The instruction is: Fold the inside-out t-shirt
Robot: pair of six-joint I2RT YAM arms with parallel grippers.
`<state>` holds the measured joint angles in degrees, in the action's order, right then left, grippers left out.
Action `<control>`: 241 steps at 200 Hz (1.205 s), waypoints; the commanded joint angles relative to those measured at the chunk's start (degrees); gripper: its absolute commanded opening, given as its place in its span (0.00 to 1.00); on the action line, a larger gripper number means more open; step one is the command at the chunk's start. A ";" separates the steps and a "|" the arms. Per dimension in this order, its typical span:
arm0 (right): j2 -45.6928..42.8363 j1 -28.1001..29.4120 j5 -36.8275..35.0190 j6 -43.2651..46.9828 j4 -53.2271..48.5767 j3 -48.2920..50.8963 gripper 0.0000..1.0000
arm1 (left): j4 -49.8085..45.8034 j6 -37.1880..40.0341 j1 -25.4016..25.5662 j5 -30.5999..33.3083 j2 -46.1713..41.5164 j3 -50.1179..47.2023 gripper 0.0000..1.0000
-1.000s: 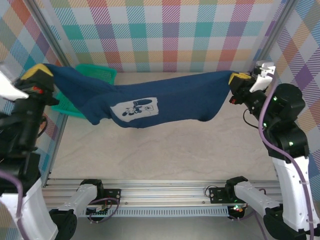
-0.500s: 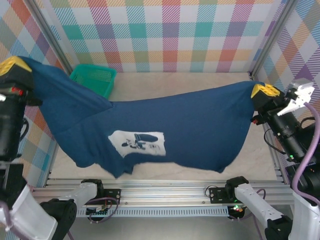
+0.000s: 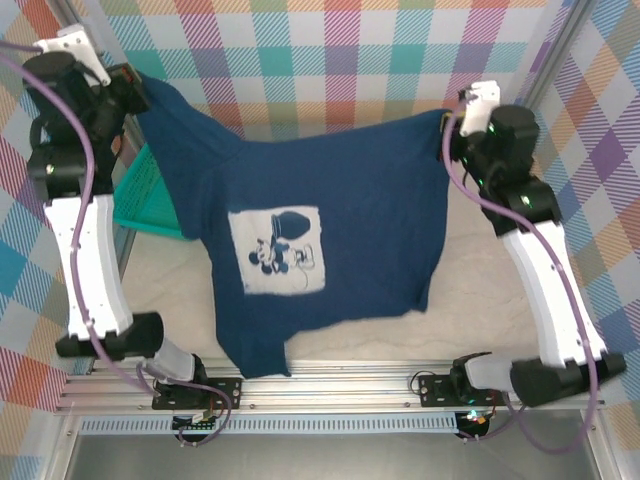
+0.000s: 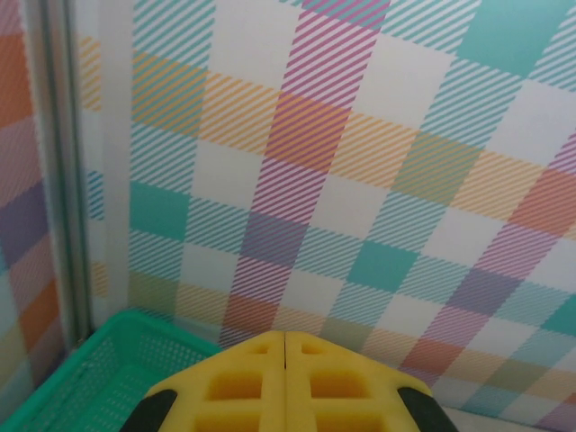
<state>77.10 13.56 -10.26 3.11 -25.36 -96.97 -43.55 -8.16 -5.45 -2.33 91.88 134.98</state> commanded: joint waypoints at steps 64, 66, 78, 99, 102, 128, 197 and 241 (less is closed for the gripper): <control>13.78 -2.22 8.43 -0.04 -1.66 -33.02 0.00 | 8.75 -8.30 -0.79 -5.49 7.81 26.02 0.00; 13.47 -2.22 8.60 -0.06 -1.87 -32.98 0.00 | 8.68 -8.21 -0.79 -5.38 7.51 25.90 0.00; 11.68 -2.23 9.90 -0.25 -3.21 -32.31 0.00 | 8.16 -7.41 -0.79 -5.23 5.25 25.41 0.00; 6.68 -2.22 12.22 -0.76 -4.40 -28.69 0.00 | 8.09 -6.03 -0.77 -5.54 -0.56 21.69 0.00; 5.74 -2.22 12.52 -0.85 -4.42 -27.95 0.00 | 8.27 -5.87 -0.78 -5.62 -1.61 20.75 0.00; -2.98 -2.15 13.21 -1.21 -4.21 -21.27 0.00 | 9.68 -4.18 -0.79 -5.68 -10.16 13.59 0.00; -14.52 -2.14 10.48 -1.41 -4.67 -12.98 0.00 | 6.89 -1.70 -0.79 -4.76 -15.28 12.62 0.00; -10.08 -2.22 5.82 0.86 -0.61 -8.13 0.00 | 11.51 -1.86 -0.79 -5.31 -10.73 4.43 0.00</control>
<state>62.54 11.68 -0.01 2.35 -29.41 -108.66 -35.83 -10.85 -5.45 -7.55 75.59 145.03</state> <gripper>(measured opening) 0.045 0.046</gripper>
